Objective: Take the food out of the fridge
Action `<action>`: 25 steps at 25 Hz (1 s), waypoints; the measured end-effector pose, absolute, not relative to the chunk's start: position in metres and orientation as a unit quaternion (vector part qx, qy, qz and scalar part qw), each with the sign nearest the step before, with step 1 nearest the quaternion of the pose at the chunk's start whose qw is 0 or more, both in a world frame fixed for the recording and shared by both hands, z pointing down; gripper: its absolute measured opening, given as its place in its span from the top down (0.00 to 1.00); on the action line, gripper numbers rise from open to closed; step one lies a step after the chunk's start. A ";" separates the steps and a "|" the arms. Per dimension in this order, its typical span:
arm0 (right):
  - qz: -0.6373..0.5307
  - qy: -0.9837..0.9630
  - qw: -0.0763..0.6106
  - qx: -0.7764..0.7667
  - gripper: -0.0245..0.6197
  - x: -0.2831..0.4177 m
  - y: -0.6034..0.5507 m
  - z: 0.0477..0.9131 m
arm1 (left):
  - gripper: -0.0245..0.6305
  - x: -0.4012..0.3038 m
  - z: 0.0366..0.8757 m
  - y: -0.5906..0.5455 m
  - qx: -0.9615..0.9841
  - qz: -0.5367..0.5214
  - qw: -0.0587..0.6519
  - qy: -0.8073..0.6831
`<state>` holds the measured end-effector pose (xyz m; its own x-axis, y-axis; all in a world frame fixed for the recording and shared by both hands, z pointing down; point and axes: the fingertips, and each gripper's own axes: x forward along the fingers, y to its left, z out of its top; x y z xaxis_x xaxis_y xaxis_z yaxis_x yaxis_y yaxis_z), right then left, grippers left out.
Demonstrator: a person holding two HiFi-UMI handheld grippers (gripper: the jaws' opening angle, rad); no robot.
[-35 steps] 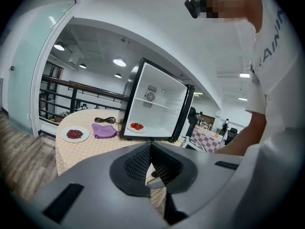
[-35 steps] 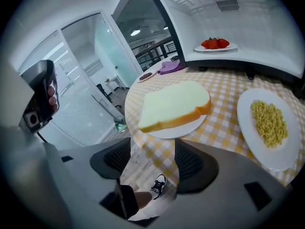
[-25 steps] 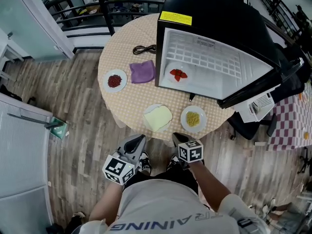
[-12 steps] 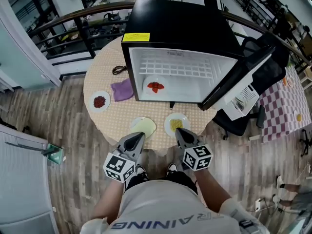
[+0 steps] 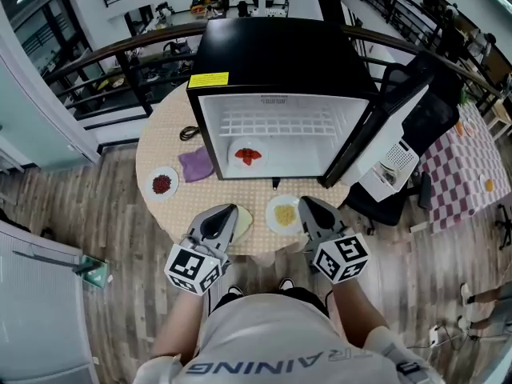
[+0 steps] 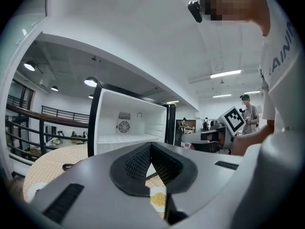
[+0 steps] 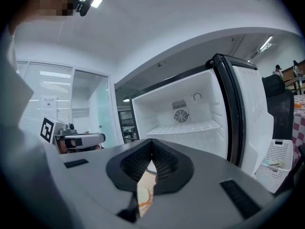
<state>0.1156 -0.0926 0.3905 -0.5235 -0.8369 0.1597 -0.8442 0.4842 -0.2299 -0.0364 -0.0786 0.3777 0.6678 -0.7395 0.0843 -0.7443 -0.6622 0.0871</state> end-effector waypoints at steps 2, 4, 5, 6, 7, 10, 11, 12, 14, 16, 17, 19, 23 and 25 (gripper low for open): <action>0.131 -0.863 0.011 0.487 0.93 0.114 -0.094 0.382 | 0.95 -0.041 0.371 -0.079 0.910 0.015 0.053 -0.412; 0.135 -0.864 0.006 0.486 0.93 0.113 -0.096 0.381 | 0.95 -0.043 0.369 -0.080 0.908 0.016 0.049 -0.416; 0.140 -0.863 0.004 0.485 0.93 0.113 -0.097 0.381 | 0.95 -0.044 0.370 -0.080 0.907 0.017 0.049 -0.417; 0.144 -0.863 0.003 0.485 0.93 0.113 -0.097 0.383 | 0.95 -0.045 0.371 -0.080 0.907 0.018 0.050 -0.419; 0.147 -0.862 0.005 0.485 0.93 0.112 -0.098 0.385 | 0.95 -0.046 0.371 -0.080 0.906 0.016 0.051 -0.420; 0.154 -0.864 0.009 0.480 0.93 0.108 -0.097 0.389 | 0.95 -0.048 0.370 -0.077 0.905 0.008 0.054 -0.423; 0.156 -0.865 0.010 0.478 0.93 0.107 -0.096 0.390 | 0.95 -0.049 0.370 -0.076 0.904 0.008 0.052 -0.424; 0.157 -0.865 0.010 0.476 0.93 0.106 -0.096 0.390 | 0.95 -0.049 0.370 -0.075 0.904 0.011 0.050 -0.425; 0.161 -0.866 0.011 0.473 0.93 0.104 -0.095 0.390 | 0.95 -0.049 0.371 -0.073 0.904 0.017 0.047 -0.426; 0.163 -0.868 0.013 0.469 0.93 0.103 -0.094 0.391 | 0.95 -0.050 0.371 -0.072 0.903 0.018 0.047 -0.426; 0.164 -0.868 0.015 0.468 0.93 0.102 -0.094 0.391 | 0.95 -0.050 0.371 -0.071 0.903 0.017 0.047 -0.427; 0.169 -0.869 0.017 0.465 0.93 0.101 -0.095 0.393 | 0.95 -0.050 0.371 -0.071 0.903 0.017 0.047 -0.427; 0.223 -0.864 -0.005 0.451 0.93 0.099 -0.100 0.403 | 0.95 -0.052 0.375 -0.069 0.902 0.017 0.051 -0.429; 0.272 -0.853 -0.024 0.445 0.93 0.101 -0.105 0.414 | 0.95 -0.054 0.379 -0.067 0.900 0.016 0.057 -0.432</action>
<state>0.1007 -0.1046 0.4136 -0.6037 -0.7713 0.2015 -0.7454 0.4565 -0.4858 -0.0539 -0.0667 0.3788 0.6254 -0.7764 0.0787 -0.7801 -0.6194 0.0882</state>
